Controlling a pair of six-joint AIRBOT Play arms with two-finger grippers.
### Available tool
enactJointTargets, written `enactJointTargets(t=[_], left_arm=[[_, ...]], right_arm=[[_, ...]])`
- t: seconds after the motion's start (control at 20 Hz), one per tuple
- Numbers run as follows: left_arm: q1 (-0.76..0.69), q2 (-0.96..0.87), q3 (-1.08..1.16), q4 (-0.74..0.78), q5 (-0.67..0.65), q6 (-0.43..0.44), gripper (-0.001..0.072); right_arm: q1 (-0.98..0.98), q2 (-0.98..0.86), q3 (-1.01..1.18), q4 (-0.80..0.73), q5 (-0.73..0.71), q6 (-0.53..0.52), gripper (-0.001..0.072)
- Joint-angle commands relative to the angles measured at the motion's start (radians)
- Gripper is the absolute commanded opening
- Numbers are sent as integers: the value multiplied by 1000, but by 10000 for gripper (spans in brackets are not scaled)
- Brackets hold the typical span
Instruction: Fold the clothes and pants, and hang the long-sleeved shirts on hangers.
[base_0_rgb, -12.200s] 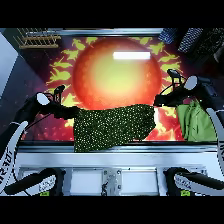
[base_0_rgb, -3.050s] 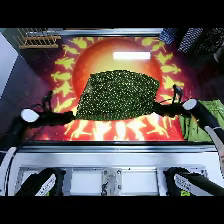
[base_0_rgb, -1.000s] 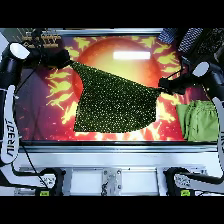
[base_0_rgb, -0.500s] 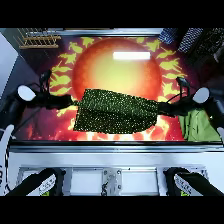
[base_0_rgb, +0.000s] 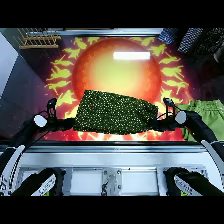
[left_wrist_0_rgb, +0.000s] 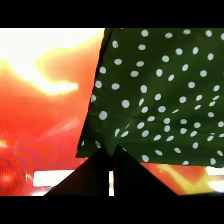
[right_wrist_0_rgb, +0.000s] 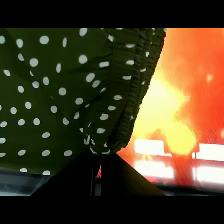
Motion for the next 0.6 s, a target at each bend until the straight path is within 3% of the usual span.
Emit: enactJointTargets(t=[0.0,0.05,0.1,0.15,0.2,0.35,0.45,0.55], left_arm=[[0,3,-34,-9,35,-1,3],[0,3,-34,-8,18,-1,27],[0,3,-34,-9,2,-1,273],[0,3,-26,-6,-22,-1,417],[1,3,-4,1,-61,-1,433],[0,3,106,0,-200,-1,433],[-6,3,176,-5,-277,-2,432],[-35,3,222,-7,-286,-2,431]], right_arm=[[13,-16,-26,39,-72,0,13],[13,-16,-26,70,-76,-1,21],[13,-13,-25,108,-76,-15,129],[11,-2,-24,150,-74,-45,383],[8,20,-14,183,-55,-72,575],[-57,135,35,174,55,-90,597],[-172,202,45,174,123,-158,668],[-320,196,45,187,185,-230,668]])
